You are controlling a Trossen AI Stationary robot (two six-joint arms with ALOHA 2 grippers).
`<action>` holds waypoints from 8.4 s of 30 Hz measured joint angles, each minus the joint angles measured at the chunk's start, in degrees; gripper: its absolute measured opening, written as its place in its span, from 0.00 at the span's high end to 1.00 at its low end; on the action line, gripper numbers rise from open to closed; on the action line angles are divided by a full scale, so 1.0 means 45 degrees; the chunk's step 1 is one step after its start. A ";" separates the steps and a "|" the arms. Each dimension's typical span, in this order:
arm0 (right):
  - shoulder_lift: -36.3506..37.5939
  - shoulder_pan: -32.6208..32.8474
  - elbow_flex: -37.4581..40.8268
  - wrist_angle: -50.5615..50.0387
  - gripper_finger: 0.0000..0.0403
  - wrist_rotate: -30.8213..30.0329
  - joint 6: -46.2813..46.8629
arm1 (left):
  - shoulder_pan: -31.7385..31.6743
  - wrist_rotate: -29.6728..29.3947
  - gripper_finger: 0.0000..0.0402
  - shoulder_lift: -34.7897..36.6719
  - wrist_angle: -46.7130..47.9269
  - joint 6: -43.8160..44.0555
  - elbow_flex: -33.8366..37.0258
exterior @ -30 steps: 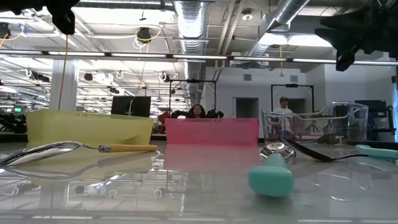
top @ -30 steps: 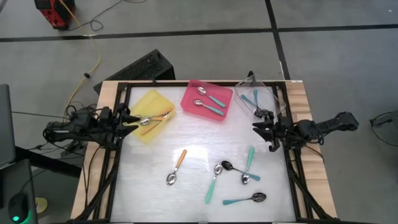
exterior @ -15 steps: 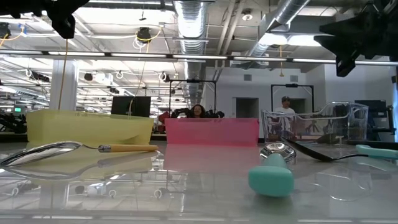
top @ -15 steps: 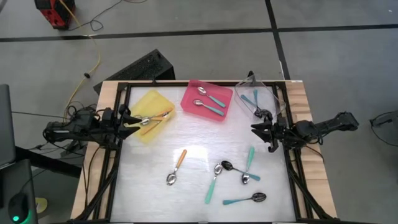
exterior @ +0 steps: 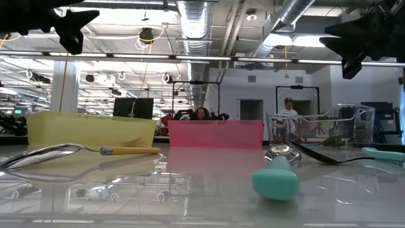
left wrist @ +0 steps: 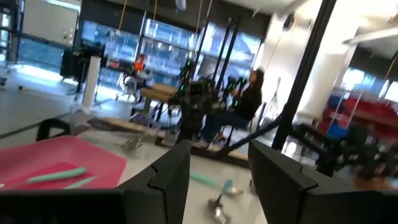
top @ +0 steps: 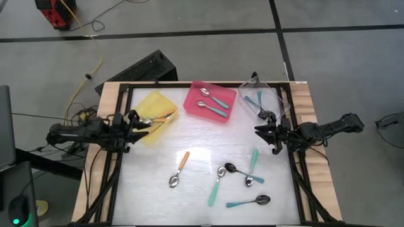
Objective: Sort silverware by color (type)
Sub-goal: Put the blue spoon into the transparent bin
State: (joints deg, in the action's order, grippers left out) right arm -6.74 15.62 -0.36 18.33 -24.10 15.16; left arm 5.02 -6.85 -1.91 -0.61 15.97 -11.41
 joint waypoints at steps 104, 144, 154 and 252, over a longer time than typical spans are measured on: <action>-1.5606 0.3732 -0.9640 -0.5743 0.34 -0.1656 0.4920 | 0.0000 0.0325 0.63 0.0010 0.0292 0.0577 0.0789; -2.0032 0.4202 -1.2133 -1.2594 0.34 0.1340 0.8015 | -0.0002 0.0325 0.63 0.0009 0.0647 0.0737 0.0789; -2.0030 0.3796 -1.1433 -1.1539 0.34 0.1661 0.7902 | -0.0002 0.0325 0.63 0.0012 0.0644 0.0711 0.0789; -1.2858 -0.7371 -1.1322 -1.1378 0.92 -0.1050 0.0793 | 0.0000 0.0330 0.63 0.0014 0.0649 0.0948 0.0789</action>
State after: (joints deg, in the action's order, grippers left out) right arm -64.60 -17.55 -51.31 -32.88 -28.82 18.73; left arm 5.02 -5.37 -1.85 2.31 20.24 -7.86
